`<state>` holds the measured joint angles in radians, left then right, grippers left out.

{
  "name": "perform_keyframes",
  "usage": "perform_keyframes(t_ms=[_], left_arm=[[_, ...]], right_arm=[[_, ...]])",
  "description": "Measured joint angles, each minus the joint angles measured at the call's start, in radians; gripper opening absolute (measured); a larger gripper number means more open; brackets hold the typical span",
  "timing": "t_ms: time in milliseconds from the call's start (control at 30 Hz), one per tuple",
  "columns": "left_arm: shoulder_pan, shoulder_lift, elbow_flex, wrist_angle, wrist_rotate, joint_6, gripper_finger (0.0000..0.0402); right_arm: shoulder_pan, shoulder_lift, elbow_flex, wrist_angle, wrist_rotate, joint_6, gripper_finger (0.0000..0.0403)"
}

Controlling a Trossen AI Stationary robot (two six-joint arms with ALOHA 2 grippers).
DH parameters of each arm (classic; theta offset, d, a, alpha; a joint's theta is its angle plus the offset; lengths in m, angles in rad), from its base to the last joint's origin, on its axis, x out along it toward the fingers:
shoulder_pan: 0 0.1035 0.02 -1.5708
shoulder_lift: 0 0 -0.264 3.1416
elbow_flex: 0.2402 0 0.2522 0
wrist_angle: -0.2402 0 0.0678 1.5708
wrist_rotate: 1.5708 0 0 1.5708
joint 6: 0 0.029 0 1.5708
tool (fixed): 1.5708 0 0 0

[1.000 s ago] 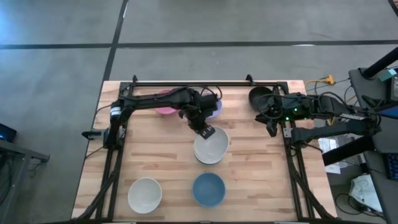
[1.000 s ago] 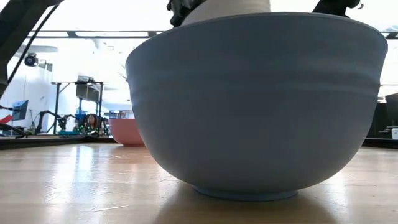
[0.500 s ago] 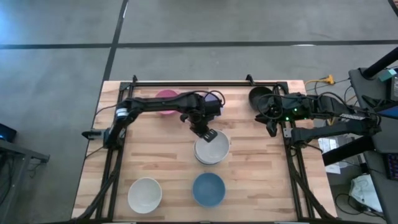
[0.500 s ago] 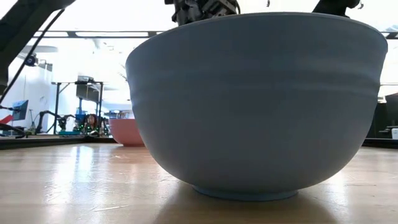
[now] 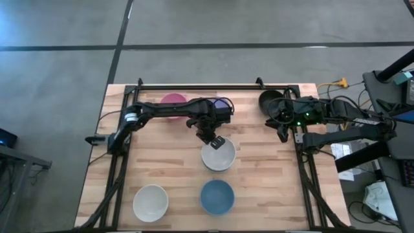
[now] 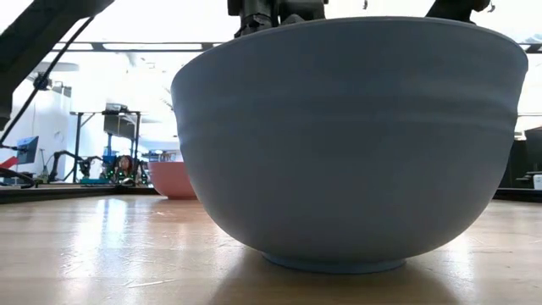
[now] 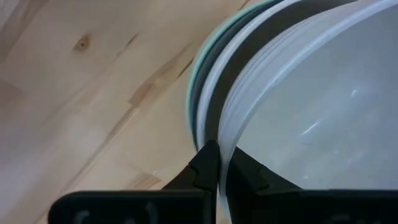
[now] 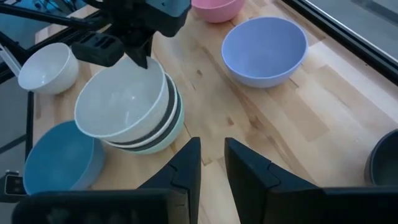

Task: Nest bowls inside each other
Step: Stack the top white bowl on top of the stacked white bowl

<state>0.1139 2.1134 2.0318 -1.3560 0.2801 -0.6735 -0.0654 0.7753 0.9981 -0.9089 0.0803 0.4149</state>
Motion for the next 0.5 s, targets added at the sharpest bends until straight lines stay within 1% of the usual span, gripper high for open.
perform_keyframes(t_ms=[500], left_arm=[[0.002,-0.006,-0.003,-0.014,-0.032,0.016,0.0000]], right_arm=[[0.000,0.000,0.000,0.000,0.000,-0.008,0.0068]])
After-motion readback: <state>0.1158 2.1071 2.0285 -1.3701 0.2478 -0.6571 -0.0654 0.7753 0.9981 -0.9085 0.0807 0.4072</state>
